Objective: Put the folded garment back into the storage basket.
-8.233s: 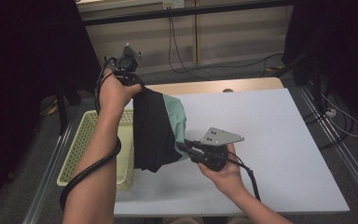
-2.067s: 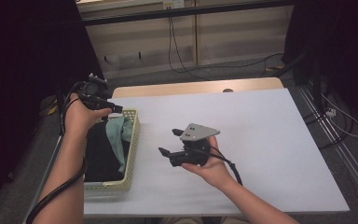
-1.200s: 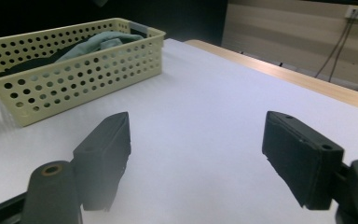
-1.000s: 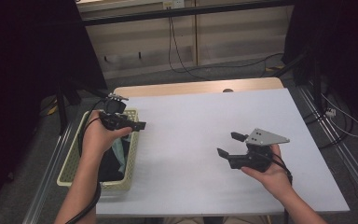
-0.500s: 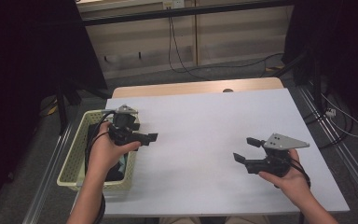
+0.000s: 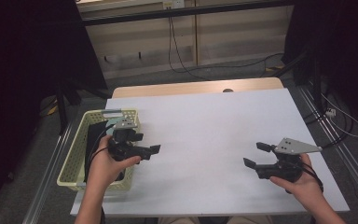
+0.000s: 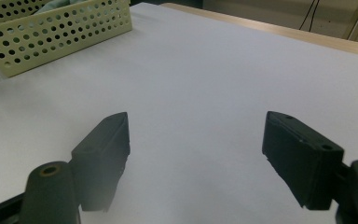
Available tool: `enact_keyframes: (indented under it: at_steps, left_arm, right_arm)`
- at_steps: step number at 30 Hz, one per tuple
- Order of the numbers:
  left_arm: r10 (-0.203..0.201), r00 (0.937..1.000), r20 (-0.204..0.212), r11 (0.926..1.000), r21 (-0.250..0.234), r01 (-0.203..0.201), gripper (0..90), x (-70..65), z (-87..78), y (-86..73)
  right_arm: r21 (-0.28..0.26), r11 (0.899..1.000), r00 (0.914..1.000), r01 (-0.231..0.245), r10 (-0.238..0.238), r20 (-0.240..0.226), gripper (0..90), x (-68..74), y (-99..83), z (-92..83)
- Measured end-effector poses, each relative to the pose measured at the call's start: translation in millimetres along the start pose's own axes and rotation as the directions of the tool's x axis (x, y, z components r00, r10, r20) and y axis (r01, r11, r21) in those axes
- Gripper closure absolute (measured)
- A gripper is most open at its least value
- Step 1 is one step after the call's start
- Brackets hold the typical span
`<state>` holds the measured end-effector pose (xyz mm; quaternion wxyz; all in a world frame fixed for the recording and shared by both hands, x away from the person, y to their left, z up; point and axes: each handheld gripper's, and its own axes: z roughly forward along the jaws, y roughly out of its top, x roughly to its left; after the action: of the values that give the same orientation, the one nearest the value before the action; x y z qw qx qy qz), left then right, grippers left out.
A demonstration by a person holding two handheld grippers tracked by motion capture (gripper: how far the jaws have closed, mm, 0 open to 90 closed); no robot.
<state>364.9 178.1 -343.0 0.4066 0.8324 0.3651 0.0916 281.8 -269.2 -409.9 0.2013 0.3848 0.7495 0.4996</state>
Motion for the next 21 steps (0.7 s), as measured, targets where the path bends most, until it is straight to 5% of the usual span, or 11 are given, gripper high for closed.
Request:
enact_keyframes:
  at_steps: [8, 21]
  left_arm:
    - [-0.015, 0.9999, 0.006, 0.9993, -0.035, 0.015, 17.4, -0.9, -8.6, -15.5]
    - [-0.012, 0.9999, 0.005, 0.9972, -0.073, 0.012, 15.7, -2.8, -11.5, -30.9]
  right_arm:
    - [-0.005, 0.999, 0.9994, -0.032, 0.032, -0.014, 23.1, -3.9, -4.4, -9.0]
    - [0.003, 1.000, 0.9998, -0.020, 0.019, 0.007, 23.0, -6.5, -7.8, -15.2]
